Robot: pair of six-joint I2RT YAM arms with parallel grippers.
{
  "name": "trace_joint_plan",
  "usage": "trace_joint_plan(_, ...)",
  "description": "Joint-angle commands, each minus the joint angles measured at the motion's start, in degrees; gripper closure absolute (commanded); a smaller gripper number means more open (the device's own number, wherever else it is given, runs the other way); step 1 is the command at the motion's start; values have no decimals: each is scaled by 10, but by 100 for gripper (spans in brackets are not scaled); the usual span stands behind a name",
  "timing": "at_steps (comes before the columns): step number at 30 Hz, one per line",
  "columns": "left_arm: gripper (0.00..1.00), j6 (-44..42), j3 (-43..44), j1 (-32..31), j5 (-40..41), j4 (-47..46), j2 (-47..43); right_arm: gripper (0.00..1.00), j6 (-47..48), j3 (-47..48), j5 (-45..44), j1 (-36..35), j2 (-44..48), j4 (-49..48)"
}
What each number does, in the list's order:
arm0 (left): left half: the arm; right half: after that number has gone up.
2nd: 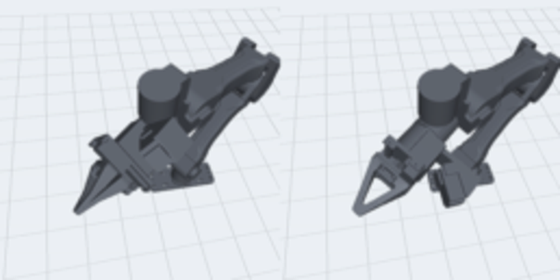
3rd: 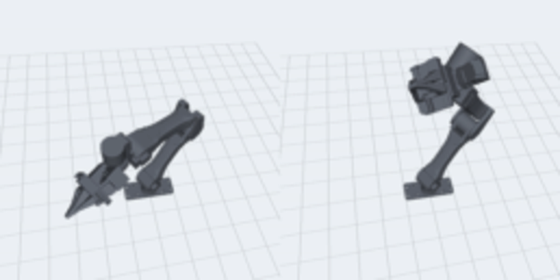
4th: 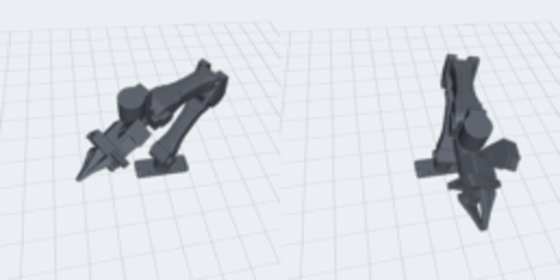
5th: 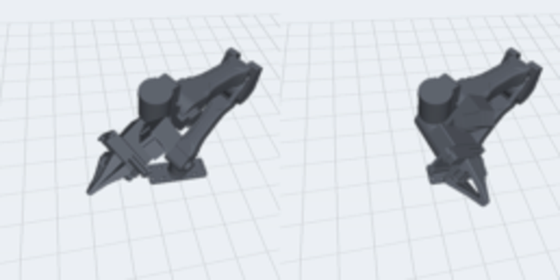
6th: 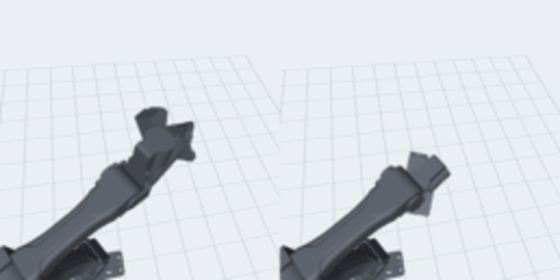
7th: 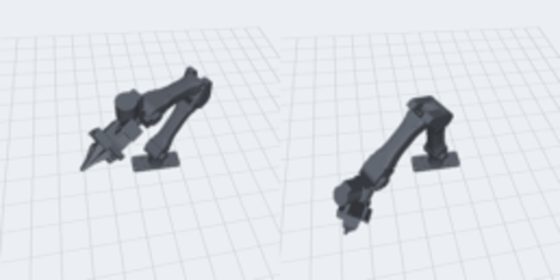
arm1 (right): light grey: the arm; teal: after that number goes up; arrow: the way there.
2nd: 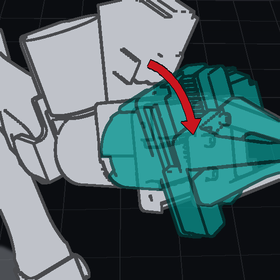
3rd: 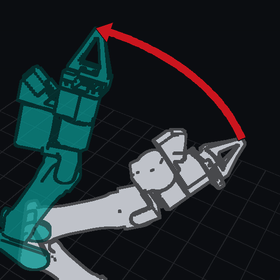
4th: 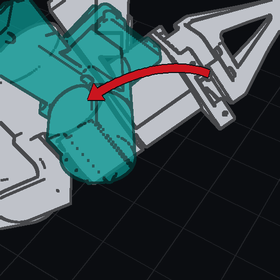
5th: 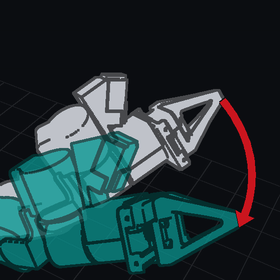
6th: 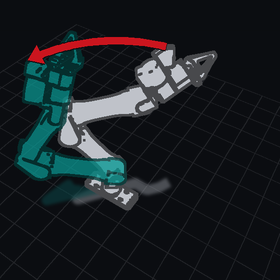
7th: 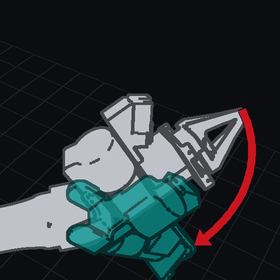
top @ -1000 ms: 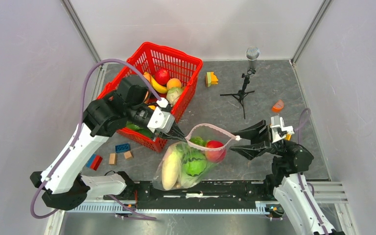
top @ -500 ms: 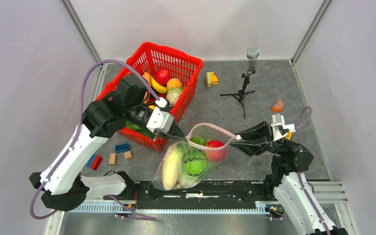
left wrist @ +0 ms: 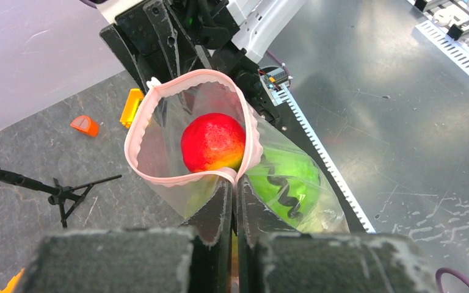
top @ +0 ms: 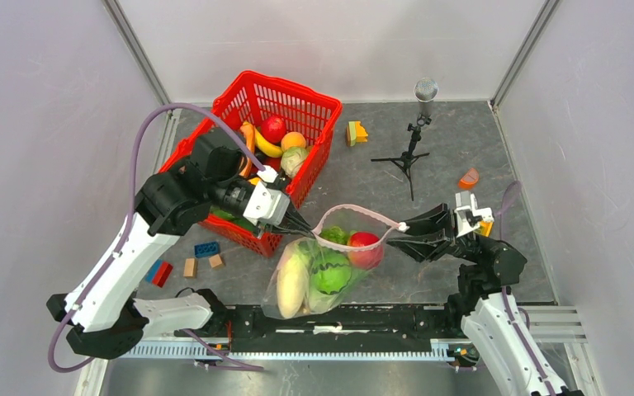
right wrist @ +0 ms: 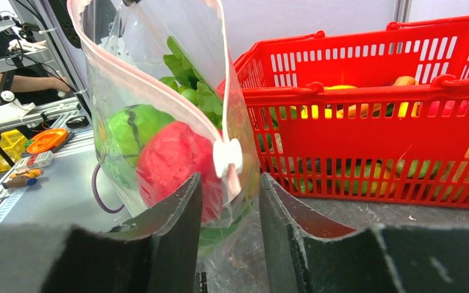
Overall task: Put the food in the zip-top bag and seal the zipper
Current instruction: Adjust the zipper food storage bag at the center of the board.
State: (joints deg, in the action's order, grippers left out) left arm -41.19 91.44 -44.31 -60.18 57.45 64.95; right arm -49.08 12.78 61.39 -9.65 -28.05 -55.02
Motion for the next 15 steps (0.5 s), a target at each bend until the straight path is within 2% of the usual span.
trace_joint_plan(1,98,21,4,0,-32,-54,-14,60,14,21,-10,-5,3,6)
trace_joint_plan(3,98,21,5,0,-32,-54,-14,65,6,20,-10,-7,2,-6)
trace_joint_plan(6,98,24,2,0,-32,-59,-15,79,2,17,-12,-9,3,-12)
trace_joint_plan(8,98,25,0,0,-32,-59,-15,82,2,16,-15,-10,7,-13)
trace_joint_plan(12,98,27,-2,0,-28,-59,-14,99,7,17,-16,-10,13,-3)
trace_joint_plan(15,98,30,-11,0,-11,-59,-19,100,44,26,-26,-10,21,53)
